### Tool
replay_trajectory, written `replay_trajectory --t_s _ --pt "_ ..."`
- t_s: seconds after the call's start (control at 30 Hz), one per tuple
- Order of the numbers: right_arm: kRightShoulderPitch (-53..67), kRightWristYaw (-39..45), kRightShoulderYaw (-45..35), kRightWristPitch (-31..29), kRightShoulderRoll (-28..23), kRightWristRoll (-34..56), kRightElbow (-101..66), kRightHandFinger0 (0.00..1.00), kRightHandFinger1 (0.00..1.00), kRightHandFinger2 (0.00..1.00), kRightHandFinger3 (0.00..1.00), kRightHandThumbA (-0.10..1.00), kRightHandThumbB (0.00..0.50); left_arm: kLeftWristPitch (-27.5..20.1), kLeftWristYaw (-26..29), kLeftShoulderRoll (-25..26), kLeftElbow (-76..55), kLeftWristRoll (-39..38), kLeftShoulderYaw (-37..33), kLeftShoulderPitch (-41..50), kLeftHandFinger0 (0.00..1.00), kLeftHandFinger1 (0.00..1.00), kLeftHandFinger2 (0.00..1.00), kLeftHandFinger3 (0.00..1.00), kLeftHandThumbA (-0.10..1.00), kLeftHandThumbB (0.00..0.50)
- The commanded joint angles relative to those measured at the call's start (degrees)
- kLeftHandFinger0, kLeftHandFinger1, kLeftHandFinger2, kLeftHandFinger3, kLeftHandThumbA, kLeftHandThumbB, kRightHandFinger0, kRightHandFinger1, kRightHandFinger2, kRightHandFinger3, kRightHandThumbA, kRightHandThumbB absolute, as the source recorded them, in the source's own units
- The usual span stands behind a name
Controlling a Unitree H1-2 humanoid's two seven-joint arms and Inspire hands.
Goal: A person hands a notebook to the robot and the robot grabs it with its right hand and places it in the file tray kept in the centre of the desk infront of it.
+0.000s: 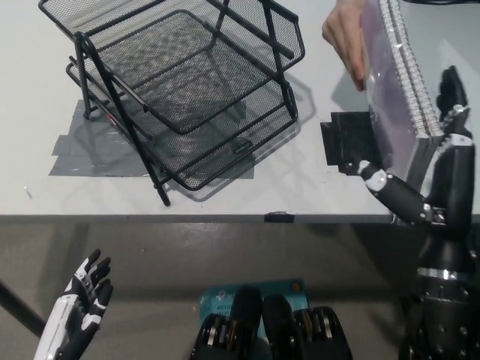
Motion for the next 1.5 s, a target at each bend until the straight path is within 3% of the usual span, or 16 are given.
replay_trajectory --t_s 0.0,0.13,0.27,0.47,0.73,0.77,0.8,0.83,0.87,0.9,0.93,0.97,1.0,1.2,1.27,1.47 --pt "-3.2 1.9 0.5 3.6 -1.2 0.8 2.1 1.0 1.0 1.0 1.0 1.0 0.429 -2.0 -0.7 1.3 -1.3 0.2 0.3 0.2 1.0 1.0 1.0 1.0 0.74 0.408" --pt "-4.2 1.9 -0.1 4.3 -2.6 1.7 5.4 1.0 1.0 1.0 1.0 1.0 0.379 -1.9 -0.9 1.3 -1.3 -0.1 0.3 -0.3 1.0 1.0 1.0 1.0 0.74 0.41" --pt "-4.3 1.4 0.5 5.8 -3.1 0.1 7.7 1.0 1.0 1.0 1.0 1.0 0.427 -2.1 -0.7 1.5 -1.0 0.4 0.4 -0.6 1.0 1.0 1.0 1.0 0.77 0.424" --pt "-4.7 0.6 -0.4 4.7 -3.8 1.0 10.4 1.0 1.0 1.0 1.0 1.0 0.364 -1.6 -0.9 1.6 -1.4 -0.3 0.4 -0.5 1.0 1.0 1.0 1.0 0.74 0.411" --pt "-6.3 -0.5 -2.4 3.7 -3.7 3.4 13.4 1.0 1.0 1.0 1.0 0.95 0.353 -2.0 -0.9 1.8 -1.1 0.0 0.4 -1.0 1.0 1.0 1.0 1.0 0.75 0.405" --pt "-6.7 -1.7 -2.8 3.2 -3.2 3.2 13.9 1.0 1.0 1.0 1.0 0.91 0.316 -1.9 -0.9 1.8 -1.2 0.0 0.4 -0.9 1.0 1.0 1.0 1.0 0.75 0.406" --pt "-7.2 -2.9 -3.4 2.5 -2.8 3.1 14.5 1.0 1.0 1.0 1.0 0.86 0.184 -1.8 -0.9 1.8 -1.2 0.0 0.4 -0.9 1.0 1.0 1.0 1.0 0.75 0.404" --pt "-7.5 -3.9 -3.9 1.8 -2.4 3.1 15.1 1.0 1.0 1.0 1.0 0.86 0.184 -1.8 -0.9 1.8 -1.3 0.0 0.3 -0.9 1.0 1.0 1.0 1.0 0.75 0.404" --pt "-8.1 -4.5 -4.5 1.1 -2.2 3.7 16.0 1.0 1.0 1.0 1.0 0.79 0.046 -1.8 -0.9 1.8 -1.4 0.1 0.3 -0.8 1.0 1.0 1.0 1.0 0.74 0.399" --pt "-8.9 -5.4 -4.7 2.4 -2.3 2.3 16.3 0.21 0.23 0.3 0.41 0.83 0.004 -1.7 -1.0 1.8 -1.5 0.0 0.2 -0.9 1.0 1.0 1.0 1.0 0.73 0.392" --pt "-9.5 -6.7 -4.7 3.8 -2.1 0.0 16.3 0.04 0.05 0.06 0.15 0.89 0.008 -1.5 -1.0 1.7 -1.5 0.0 0.1 -1.1 1.0 1.0 1.0 1.0 0.74 0.396" --pt "-9.9 -7.1 -4.6 4.2 -1.9 -0.7 16.3 0.01 0.01 0.01 0.03 0.94 0.039 -1.4 -1.0 1.7 -1.6 0.0 0.1 -1.2 1.0 1.0 1.0 1.0 0.74 0.398" --pt "-10.2 -7.5 -4.5 4.6 -1.4 -0.9 16.1 0.0 0.0 0.0 0.01 0.98 0.066 -1.4 -0.9 1.7 -1.5 0.1 0.1 -1.3 1.0 1.0 1.0 1.0 0.74 0.403" --pt "-10.9 -7.7 -4.6 4.0 -0.7 1.4 16.4 0.0 0.0 0.0 0.0 0.99 0.053 -1.0 -1.0 1.7 -1.8 -0.5 0.3 -1.2 1.0 1.0 1.0 1.0 0.75 0.416" --pt "-11.3 -7.5 -5.4 3.2 -0.3 4.2 16.9 0.0 0.0 0.0 0.0 0.95 0.024 -0.9 -1.1 1.8 -1.8 -0.4 0.2 -1.4 1.0 1.0 1.0 1.0 0.74 0.407" --pt "-12.1 -4.8 -9.0 4.8 1.4 14.7 16.7 0.0 0.0 0.0 0.0 0.91 0.068 -1.4 -1.1 1.9 -1.4 -0.5 0.3 -1.9 1.0 1.0 1.0 1.0 0.74 0.41"
